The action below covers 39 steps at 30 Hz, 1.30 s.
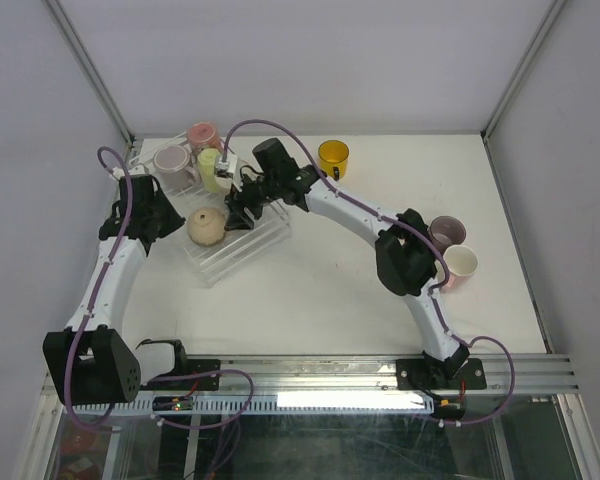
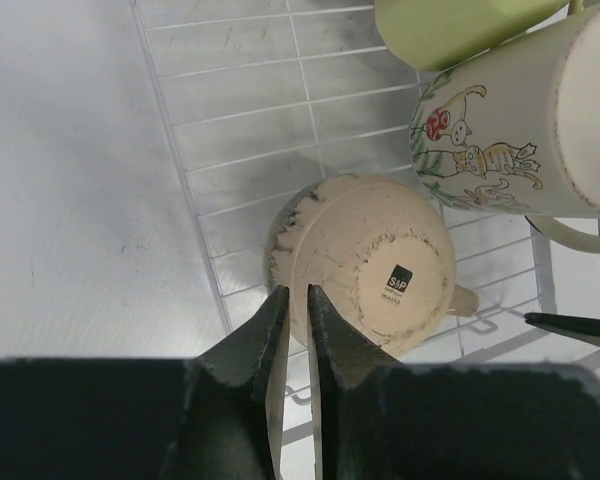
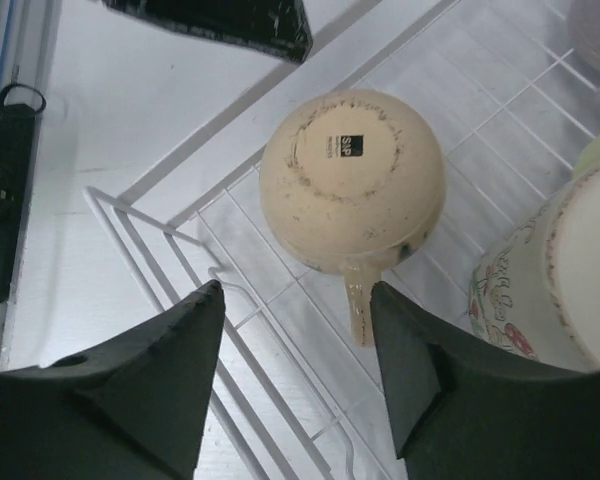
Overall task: Load the cups into the dish rack
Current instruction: Move the cup to the dish rack.
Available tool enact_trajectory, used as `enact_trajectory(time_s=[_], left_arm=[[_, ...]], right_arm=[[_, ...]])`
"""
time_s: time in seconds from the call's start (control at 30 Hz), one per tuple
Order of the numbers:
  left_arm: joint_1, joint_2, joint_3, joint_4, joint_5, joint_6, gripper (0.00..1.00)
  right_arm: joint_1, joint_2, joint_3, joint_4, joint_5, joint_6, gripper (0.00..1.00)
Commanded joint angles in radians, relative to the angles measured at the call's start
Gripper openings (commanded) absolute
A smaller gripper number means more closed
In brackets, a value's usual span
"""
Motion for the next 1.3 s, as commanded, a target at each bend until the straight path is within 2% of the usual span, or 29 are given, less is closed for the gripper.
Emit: enact_trajectory(time_s=[0.0, 0.07, 0.13, 0.17, 0.23, 0.73, 0.83, 1.03, 1.27], left_arm=[[0.000, 0.014, 0.051, -0.011, 0.042, 0.034, 0.09], [0.001, 0.034, 0.053, -0.019, 0.048, 0.033, 0.07], [0.001, 0.055, 0.052, -0.022, 0.048, 0.034, 0.05], [0.000, 0.070, 0.052, -0.022, 0.046, 0.039, 0.05], [0.000, 0.091, 0.057, -0.022, 0.044, 0.050, 0.04], [0.001, 0.220, 0.113, 0.000, 0.077, 0.078, 0.04], [0.001, 0.231, 0.126, 0.011, 0.096, 0.079, 0.05], [0.000, 0.302, 0.159, 0.029, 0.144, 0.086, 0.06], [0.002, 0.343, 0.183, 0.070, 0.238, 0.078, 0.09]], right_arm=[[-0.003, -0.077, 0.063, 0.054, 0.088, 0.047, 0.54], [-0.004, -0.063, 0.077, 0.046, 0.176, 0.009, 0.30], [-0.004, -0.043, 0.092, 0.016, 0.223, -0.042, 0.12], [-0.004, -0.033, 0.101, 0.003, 0.234, -0.062, 0.06], [-0.002, -0.016, 0.103, -0.011, 0.251, -0.091, 0.02], [0.029, 0.086, 0.159, -0.081, 0.330, -0.210, 0.00], [0.030, 0.083, 0.158, -0.122, 0.291, -0.260, 0.00], [0.040, 0.048, 0.138, -0.180, 0.095, -0.374, 0.00], [0.077, 0.082, 0.184, -0.138, 0.079, -0.308, 0.00]])
